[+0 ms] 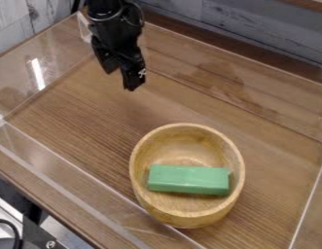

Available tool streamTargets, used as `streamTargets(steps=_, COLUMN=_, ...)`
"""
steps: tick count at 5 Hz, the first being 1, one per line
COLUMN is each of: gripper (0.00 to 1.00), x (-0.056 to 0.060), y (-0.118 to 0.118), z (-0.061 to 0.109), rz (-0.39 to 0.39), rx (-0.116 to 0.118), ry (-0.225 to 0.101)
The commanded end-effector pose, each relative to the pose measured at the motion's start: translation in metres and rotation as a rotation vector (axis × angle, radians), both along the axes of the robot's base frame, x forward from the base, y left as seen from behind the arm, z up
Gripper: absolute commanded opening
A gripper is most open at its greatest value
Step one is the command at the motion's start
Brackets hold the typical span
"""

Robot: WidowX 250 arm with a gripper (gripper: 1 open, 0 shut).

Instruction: Put the green block in the brown bowl

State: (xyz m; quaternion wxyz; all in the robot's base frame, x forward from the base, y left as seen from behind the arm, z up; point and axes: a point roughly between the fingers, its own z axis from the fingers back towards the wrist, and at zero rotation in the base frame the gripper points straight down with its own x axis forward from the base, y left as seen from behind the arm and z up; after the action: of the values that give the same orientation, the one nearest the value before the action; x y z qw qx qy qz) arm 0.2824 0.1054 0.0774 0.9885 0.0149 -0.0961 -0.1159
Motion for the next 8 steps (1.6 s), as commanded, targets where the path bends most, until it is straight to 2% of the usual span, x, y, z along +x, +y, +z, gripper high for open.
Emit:
streamTargets(steps=1, gripper=1.00, x=0.0084, y=0.0087, z=0.0134, rz=0.011, rx=0.012, ry=-0.046)
streamTargets(steps=8, gripper=1.00, x=0.0092, y=0.0075, z=0.0166, rz=-0.001, rx=-0.031, ry=-0.030)
